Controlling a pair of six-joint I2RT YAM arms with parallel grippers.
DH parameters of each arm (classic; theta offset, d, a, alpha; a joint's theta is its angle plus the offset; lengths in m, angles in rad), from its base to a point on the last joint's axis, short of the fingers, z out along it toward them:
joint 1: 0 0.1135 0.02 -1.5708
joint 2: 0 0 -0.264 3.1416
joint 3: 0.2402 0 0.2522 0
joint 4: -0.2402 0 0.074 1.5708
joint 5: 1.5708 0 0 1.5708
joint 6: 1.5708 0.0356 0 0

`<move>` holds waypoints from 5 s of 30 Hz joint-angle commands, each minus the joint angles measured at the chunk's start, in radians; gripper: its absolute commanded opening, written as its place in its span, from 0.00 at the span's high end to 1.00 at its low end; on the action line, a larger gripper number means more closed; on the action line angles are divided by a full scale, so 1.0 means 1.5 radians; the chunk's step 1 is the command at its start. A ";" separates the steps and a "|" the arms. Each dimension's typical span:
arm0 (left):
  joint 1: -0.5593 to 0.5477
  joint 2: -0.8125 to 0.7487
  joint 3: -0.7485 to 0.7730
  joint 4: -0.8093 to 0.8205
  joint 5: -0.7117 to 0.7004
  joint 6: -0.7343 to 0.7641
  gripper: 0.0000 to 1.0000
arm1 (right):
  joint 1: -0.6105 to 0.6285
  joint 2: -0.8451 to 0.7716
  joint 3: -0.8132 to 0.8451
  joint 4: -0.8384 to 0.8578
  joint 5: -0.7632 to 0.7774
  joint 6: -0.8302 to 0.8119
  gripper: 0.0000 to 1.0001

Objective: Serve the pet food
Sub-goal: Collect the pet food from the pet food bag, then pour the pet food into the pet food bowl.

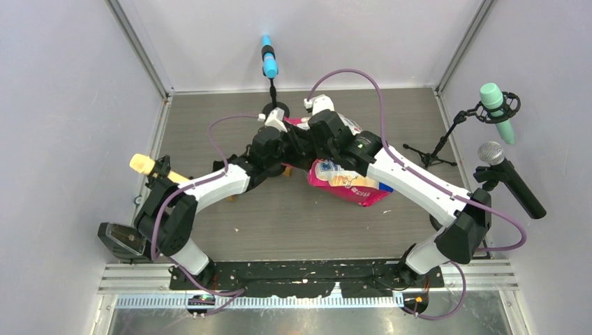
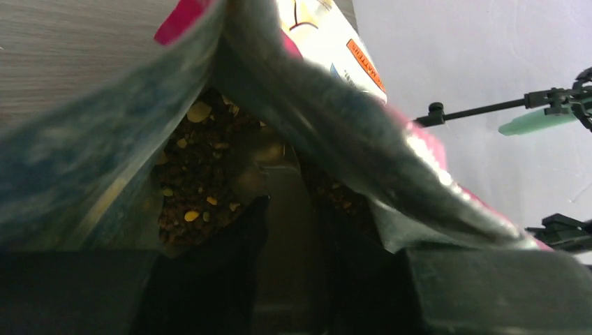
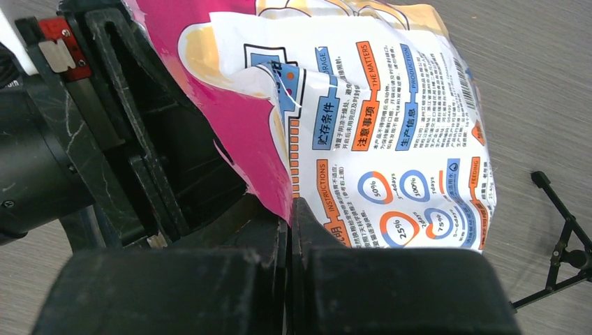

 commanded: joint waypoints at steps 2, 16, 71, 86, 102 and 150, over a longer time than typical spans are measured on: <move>-0.013 -0.018 -0.038 0.120 0.102 -0.086 1.00 | -0.006 -0.019 -0.009 -0.035 -0.008 0.022 0.95; 0.042 -0.110 -0.109 0.188 0.141 -0.173 1.00 | -0.078 -0.018 0.026 -0.051 0.004 0.008 0.95; 0.306 -0.260 -0.105 0.120 0.402 -0.292 1.00 | -0.120 -0.036 0.032 -0.026 0.026 -0.014 0.95; 0.369 -0.256 -0.098 0.124 0.495 -0.368 1.00 | -0.132 -0.037 0.034 -0.028 0.006 -0.003 0.95; 0.478 -0.257 -0.042 0.028 0.527 -0.292 1.00 | -0.139 -0.022 0.047 -0.027 0.001 0.001 0.95; 0.609 -0.041 0.111 -0.128 0.695 -0.007 1.00 | -0.146 0.014 0.096 -0.053 0.007 0.007 0.95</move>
